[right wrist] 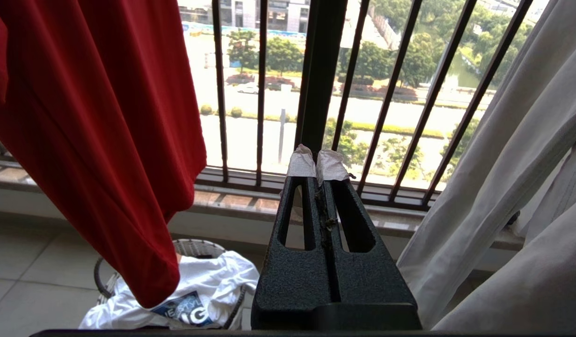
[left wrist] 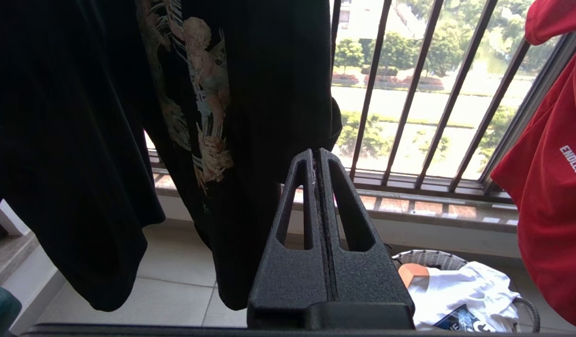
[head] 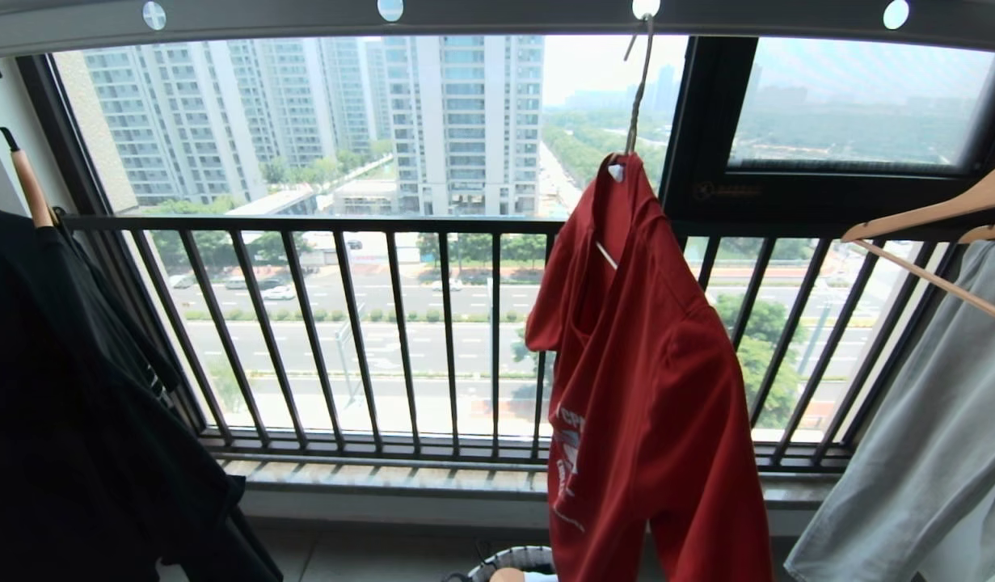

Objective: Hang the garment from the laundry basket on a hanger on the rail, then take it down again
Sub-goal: Take the clothes off the clothes rack

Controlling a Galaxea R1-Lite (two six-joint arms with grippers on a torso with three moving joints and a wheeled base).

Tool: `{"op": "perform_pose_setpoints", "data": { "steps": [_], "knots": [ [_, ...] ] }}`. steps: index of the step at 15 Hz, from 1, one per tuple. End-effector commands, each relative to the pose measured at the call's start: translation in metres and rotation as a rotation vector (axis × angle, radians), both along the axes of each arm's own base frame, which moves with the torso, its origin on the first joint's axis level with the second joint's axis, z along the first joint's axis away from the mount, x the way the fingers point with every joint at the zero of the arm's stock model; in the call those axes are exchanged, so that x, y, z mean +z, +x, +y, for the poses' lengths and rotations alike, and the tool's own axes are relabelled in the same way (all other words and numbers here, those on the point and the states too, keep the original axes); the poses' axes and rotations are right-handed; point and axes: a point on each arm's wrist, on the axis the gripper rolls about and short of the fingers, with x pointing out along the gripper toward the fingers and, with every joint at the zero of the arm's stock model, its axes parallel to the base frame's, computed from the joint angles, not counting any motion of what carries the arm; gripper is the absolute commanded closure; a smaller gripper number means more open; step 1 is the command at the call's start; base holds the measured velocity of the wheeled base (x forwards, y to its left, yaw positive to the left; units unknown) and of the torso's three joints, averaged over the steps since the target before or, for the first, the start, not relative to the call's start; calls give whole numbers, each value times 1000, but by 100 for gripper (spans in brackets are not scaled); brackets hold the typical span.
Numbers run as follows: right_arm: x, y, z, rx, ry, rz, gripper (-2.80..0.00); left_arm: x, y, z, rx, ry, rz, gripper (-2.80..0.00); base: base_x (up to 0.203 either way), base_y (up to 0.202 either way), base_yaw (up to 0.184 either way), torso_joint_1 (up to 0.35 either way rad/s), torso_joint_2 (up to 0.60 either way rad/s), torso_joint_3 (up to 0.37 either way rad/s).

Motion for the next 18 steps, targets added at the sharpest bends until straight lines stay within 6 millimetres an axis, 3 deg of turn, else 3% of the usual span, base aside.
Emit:
{"op": "perform_pose_setpoints", "data": {
  "steps": [1,15,18],
  "knots": [
    [0,0,0,0,0,-1,0,0,0,0,2,-1,-2,0,0,0,0,0,0,0],
    [0,0,0,-6,18,-1,0,0,0,0,1,-1,1,0,0,0,0,0,0,0],
    [27,-8,0,-5,19,-41,0,0,0,0,1,-1,-2,0,0,0,0,0,0,0]
  ]
}}
